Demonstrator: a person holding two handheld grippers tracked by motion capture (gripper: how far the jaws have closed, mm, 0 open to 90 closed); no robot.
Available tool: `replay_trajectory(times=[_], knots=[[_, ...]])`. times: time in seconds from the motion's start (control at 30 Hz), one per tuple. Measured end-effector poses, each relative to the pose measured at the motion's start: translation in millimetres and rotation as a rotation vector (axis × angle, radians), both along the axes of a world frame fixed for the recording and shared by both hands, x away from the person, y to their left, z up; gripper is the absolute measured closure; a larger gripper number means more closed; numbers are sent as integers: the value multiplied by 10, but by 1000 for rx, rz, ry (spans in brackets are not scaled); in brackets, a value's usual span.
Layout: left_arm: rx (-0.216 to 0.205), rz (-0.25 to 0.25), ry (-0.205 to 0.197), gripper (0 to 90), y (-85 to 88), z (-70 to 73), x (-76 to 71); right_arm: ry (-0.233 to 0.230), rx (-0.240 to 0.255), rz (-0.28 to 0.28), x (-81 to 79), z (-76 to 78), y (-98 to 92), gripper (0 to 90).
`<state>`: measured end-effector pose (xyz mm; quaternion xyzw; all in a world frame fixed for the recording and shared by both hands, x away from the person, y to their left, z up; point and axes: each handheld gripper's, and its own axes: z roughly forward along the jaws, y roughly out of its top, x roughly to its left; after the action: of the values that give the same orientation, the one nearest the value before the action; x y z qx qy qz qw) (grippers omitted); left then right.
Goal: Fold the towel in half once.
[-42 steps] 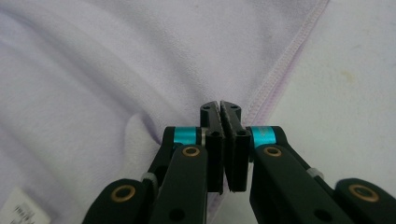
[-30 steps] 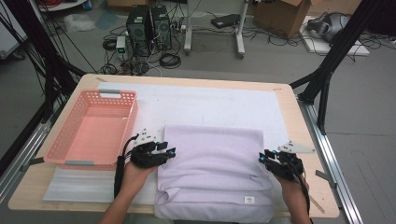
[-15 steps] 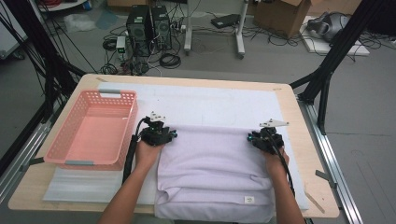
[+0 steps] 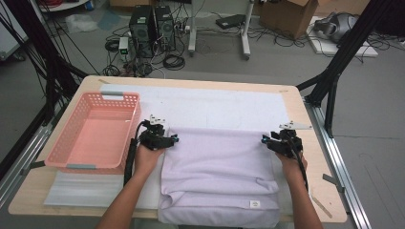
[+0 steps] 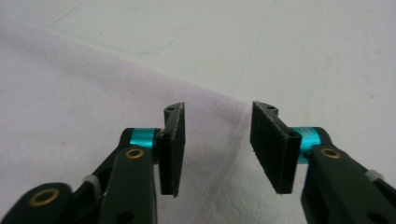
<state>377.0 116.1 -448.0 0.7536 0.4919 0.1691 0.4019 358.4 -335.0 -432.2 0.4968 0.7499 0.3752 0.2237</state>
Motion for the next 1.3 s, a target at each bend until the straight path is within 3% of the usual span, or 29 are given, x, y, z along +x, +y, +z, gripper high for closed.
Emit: replay_trajectory(times=[0.13,0.23,0.3,0.33,0.4,0.47,0.53,0.6,0.7,0.77,0.97,1.13,1.2,1.3], knots=[[-31,-14,-13,406,-2,-29,-58,54,-8,10,-41,-41,-19,423],[-11,-36,-17,457,-27,-24,-88,102,-17,31,-43,-117,-1,376],[6,-49,-19,533,-55,-21,-106,93,-31,23,-68,-138,31,376],[32,-55,-31,551,-76,-22,-116,88,-37,21,-78,-138,43,408],[36,-51,-32,583,-81,-21,-114,84,-38,41,-101,-131,63,523],[14,-50,-28,658,-59,-24,-105,91,-27,49,-115,-126,90,634],[-22,-75,-14,806,-62,-35,-102,103,-10,48,-123,-124,103,695],[-23,-80,-14,838,-69,-36,-102,121,30,44,-122,-125,90,797],[-80,-81,12,853,-17,-48,-72,129,47,47,-123,-126,92,838],[-86,-96,8,856,-1,-40,-54,129,53,60,-111,-124,72,846],[-145,-60,-63,858,23,139,62,65,51,69,-26,-63,7,850],[-151,-36,-69,857,21,262,288,10,53,48,144,32,-21,849],[-146,-24,-81,857,12,259,383,-3,47,45,235,58,-17,849],[-126,-16,-68,856,-4,237,538,-23,36,42,378,77,-1,848]])
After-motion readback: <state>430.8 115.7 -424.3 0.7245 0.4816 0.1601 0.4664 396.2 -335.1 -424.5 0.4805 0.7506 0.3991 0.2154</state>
